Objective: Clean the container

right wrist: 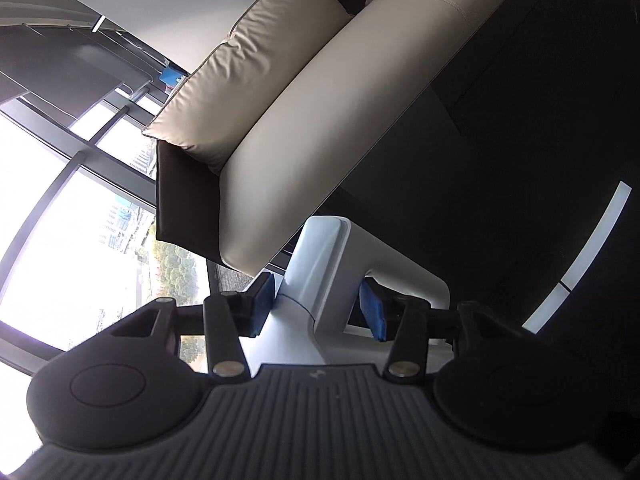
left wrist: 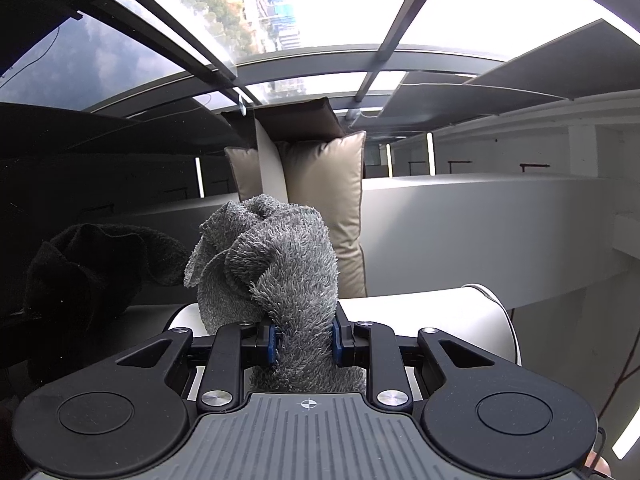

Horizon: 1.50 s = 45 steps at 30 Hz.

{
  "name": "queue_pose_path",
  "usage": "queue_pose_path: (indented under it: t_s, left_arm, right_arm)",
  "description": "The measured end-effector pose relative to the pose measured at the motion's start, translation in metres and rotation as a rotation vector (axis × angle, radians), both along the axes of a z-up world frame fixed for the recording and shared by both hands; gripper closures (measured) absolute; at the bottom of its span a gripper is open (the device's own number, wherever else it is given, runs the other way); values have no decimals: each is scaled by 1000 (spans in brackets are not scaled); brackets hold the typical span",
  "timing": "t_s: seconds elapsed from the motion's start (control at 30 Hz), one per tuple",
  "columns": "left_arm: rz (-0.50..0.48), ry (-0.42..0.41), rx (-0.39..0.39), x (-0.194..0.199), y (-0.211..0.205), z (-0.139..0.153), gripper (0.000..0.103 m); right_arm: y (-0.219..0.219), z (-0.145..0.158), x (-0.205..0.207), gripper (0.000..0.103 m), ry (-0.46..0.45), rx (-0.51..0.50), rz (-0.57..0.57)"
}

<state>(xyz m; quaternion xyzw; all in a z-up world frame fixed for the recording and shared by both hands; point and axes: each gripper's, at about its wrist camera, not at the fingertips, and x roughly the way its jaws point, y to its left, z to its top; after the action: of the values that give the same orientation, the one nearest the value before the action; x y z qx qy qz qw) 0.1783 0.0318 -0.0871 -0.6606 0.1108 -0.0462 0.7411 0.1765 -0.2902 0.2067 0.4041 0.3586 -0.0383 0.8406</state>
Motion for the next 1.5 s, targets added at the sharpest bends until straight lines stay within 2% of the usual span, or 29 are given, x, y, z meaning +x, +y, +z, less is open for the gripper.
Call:
queue_pose_path:
  t_s: [0.37, 0.57, 0.77, 0.93, 1.1, 1.3, 1.5]
  left_arm:
    - [21, 73, 16, 1, 0, -13, 80]
    - [20, 85, 28, -1, 2, -14, 80]
    - [9, 89, 9, -4, 5, -14, 81]
    - [17, 78, 4, -4, 6, -11, 81]
    - [20, 15, -12, -5, 5, -2, 81]
    - [33, -47, 12, -9, 2, 14, 81]
    - [34, -58, 14, -11, 0, 19, 81]
  right_arm:
    - [15, 7, 17, 52, 37, -97, 39]
    - [25, 13, 32, 52, 104, -152, 29]
    - [35, 15, 41, 52, 87, -221, 69]
    - [38, 14, 51, 51, 82, -241, 136]
    - [42, 15, 53, 51, 73, -270, 170]
    - [47, 15, 56, 51, 52, -297, 236]
    - [61, 19, 60, 51, 32, -390, 286]
